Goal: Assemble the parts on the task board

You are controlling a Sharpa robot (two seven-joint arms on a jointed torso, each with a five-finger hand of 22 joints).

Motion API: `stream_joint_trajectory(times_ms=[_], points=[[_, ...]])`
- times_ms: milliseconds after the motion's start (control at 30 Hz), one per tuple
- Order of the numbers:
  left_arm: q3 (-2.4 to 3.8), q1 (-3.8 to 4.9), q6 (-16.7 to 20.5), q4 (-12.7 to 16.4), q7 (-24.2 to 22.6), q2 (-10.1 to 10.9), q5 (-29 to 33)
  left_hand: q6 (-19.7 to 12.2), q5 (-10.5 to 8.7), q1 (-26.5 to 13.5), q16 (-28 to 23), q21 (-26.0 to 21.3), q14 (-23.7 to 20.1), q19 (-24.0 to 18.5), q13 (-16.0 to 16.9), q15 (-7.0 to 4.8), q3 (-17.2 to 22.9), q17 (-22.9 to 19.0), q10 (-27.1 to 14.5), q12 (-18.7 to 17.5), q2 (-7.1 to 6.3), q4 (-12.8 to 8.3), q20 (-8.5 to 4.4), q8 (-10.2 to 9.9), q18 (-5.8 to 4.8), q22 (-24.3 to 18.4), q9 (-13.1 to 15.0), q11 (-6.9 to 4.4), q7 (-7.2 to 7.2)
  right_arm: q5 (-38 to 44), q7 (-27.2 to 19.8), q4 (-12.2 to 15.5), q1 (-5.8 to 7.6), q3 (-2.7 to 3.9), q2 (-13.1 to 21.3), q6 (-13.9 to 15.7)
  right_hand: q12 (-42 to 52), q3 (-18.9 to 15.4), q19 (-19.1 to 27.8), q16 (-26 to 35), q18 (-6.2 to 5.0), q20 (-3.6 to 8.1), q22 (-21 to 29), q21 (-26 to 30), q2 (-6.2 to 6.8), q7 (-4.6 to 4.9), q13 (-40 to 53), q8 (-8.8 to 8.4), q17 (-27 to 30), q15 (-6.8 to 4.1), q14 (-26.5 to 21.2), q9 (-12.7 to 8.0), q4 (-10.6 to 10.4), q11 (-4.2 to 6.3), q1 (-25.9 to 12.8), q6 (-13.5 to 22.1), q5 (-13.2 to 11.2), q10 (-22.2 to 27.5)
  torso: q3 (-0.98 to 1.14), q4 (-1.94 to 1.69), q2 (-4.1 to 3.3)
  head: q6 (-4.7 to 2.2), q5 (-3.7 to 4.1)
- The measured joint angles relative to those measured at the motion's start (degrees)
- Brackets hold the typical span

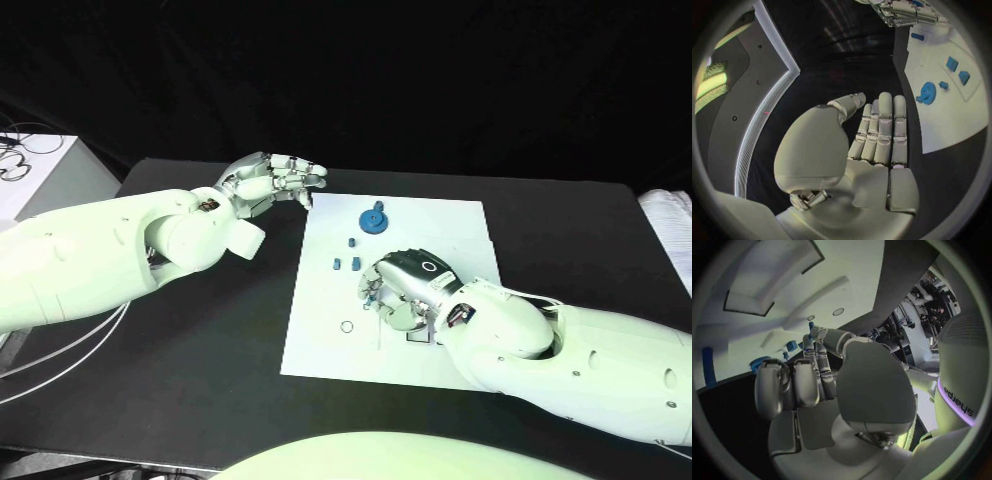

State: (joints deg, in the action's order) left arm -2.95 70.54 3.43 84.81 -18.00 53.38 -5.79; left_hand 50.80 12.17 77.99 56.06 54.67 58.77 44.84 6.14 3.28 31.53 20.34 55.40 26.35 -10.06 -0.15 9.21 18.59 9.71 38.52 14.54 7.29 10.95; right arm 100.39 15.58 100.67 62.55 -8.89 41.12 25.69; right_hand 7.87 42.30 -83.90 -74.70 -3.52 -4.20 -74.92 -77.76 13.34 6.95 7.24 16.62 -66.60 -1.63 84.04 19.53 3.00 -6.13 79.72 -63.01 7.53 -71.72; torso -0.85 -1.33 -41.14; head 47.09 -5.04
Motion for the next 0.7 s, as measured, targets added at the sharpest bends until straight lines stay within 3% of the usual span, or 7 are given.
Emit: stream_joint_trajectory(times_ms=[700], points=[[0.00,0.00,-0.05,-0.05,0.22,-0.09,-0.33,0.00,0.00,0.00,0.00,-0.15,0.00,0.00,-0.05,0.00,-0.16,0.01,0.00,0.00,0.00,-0.16,0.00,0.00,0.00,-0.10,0.00,0.00,0.00,0.51,0.87,-0.81,-0.36,-0.09,-0.71,-0.23,0.01,-0.09,0.00,0.00,0.00,0.00,0.01,0.32,0.00,0.02,0.00,0.00,0.00,0.01,0.01,0.00,0.07,-0.13,0.00,-0.02,0.11,-0.13,0.01,0.02,-0.03,0.26,-0.20]])
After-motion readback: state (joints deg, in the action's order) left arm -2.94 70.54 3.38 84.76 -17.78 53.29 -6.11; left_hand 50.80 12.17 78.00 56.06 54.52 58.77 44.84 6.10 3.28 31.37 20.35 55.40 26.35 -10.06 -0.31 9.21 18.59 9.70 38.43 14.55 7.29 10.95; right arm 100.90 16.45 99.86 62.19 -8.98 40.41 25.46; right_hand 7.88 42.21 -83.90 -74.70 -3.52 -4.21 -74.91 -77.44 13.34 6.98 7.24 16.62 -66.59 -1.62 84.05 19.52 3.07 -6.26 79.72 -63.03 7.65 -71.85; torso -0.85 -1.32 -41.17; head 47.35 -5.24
